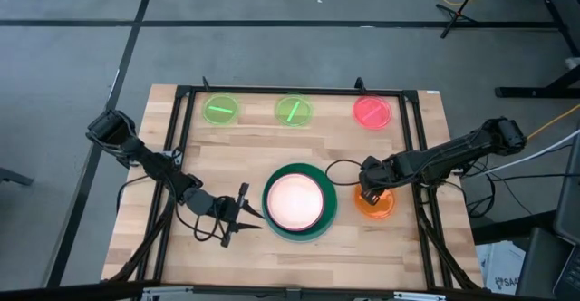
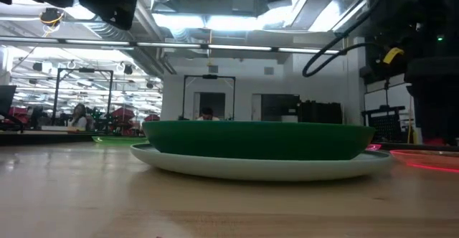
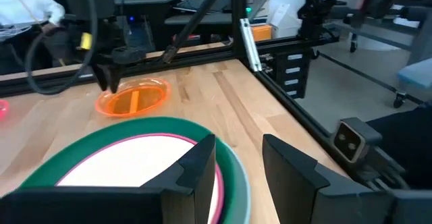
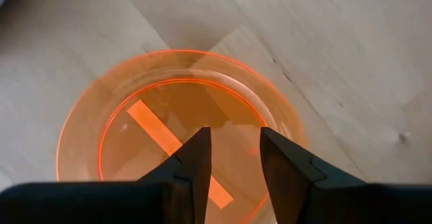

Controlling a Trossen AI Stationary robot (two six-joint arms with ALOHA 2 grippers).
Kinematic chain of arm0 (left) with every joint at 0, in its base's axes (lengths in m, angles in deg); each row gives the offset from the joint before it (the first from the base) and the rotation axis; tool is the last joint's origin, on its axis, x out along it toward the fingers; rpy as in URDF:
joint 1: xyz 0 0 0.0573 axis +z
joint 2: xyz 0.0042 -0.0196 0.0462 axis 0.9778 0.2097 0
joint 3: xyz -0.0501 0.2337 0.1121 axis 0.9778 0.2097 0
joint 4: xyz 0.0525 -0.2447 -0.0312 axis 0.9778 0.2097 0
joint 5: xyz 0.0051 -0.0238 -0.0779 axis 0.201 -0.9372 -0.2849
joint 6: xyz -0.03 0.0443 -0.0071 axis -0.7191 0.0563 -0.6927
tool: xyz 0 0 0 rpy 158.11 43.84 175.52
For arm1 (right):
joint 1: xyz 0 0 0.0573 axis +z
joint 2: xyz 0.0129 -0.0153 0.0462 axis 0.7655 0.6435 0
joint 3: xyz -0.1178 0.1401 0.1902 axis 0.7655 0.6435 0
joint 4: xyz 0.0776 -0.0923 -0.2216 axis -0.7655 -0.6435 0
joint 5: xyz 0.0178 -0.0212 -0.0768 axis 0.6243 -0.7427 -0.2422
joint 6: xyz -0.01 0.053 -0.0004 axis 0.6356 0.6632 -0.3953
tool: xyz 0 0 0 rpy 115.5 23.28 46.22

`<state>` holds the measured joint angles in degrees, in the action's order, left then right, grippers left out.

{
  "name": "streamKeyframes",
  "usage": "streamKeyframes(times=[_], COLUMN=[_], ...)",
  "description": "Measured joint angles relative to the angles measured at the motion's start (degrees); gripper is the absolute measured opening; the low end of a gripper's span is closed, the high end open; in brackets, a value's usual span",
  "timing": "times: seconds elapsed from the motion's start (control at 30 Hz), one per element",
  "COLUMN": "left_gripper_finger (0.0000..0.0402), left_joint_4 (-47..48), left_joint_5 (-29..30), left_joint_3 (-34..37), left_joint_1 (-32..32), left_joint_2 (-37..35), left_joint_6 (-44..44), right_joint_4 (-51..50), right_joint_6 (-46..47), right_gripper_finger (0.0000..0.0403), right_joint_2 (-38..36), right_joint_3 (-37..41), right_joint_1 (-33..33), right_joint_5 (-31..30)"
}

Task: Stack plastic plates
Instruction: Stack the orange transparent plate on top of the light brown plate

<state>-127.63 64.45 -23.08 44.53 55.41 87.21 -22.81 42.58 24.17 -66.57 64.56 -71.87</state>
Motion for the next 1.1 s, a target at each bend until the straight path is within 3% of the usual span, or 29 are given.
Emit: streamKeyframes(times=[0.23, 0.63, 1.1], left_gripper_finger=[0.0117, 0.0117, 0.0117], left_joint_4=[0.38, 0.72, 0.75], left_joint_5=[-2.0, -1.76, -1.94], left_joint_3=[0.0, 0.0, 0.0], left_joint_1=[0.7, 1.63, 1.6], left_joint_2=[0.92, 0.94, 0.94], left_joint_6=[-0.97, -1.13, -0.5], right_joint_4=[-0.05, -6.4, -4.07], right_joint_6=[-5.21, -5.34, -16.44], right_gripper_finger=[0.0117, 0.0117, 0.0117], right_joint_2=[-1.82, -11.54, -12.13], right_joint_3=[0.02, 0.02, 1.21], right_joint_1=[-0.5, -1.0, -12.9], right_joint_5=[2.51, 0.25, 4.03])
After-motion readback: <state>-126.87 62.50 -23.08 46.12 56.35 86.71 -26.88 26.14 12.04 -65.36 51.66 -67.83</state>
